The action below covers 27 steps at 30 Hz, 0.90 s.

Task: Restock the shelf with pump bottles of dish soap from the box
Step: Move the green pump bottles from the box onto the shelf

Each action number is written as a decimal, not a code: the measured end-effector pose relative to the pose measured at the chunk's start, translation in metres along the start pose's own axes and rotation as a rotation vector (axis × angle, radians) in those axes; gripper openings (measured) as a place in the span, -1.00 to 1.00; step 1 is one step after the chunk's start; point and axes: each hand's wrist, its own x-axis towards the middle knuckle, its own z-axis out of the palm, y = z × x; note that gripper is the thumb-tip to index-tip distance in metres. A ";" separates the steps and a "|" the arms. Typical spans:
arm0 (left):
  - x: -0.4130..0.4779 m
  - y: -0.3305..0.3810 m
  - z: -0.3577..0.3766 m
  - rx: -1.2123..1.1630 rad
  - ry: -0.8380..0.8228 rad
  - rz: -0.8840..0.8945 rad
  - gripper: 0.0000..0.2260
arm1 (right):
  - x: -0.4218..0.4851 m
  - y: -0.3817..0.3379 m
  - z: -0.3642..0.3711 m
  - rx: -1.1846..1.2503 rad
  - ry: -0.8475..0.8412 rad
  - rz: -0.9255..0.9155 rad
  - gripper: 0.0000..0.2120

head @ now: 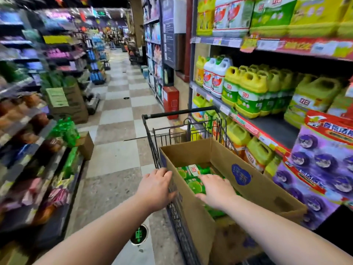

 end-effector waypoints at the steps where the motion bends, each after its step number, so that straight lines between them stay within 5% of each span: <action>1: 0.012 0.002 0.003 0.000 -0.008 0.016 -0.41 | 0.007 0.008 -0.001 0.004 -0.010 0.017 -0.34; 22: 0.258 0.070 0.117 0.096 -0.490 0.603 -0.39 | 0.065 0.151 0.081 0.442 -0.375 0.848 -0.32; 27: 0.298 0.068 0.159 0.115 -0.660 0.698 -0.38 | 0.099 0.145 0.114 0.618 -0.378 0.963 -0.53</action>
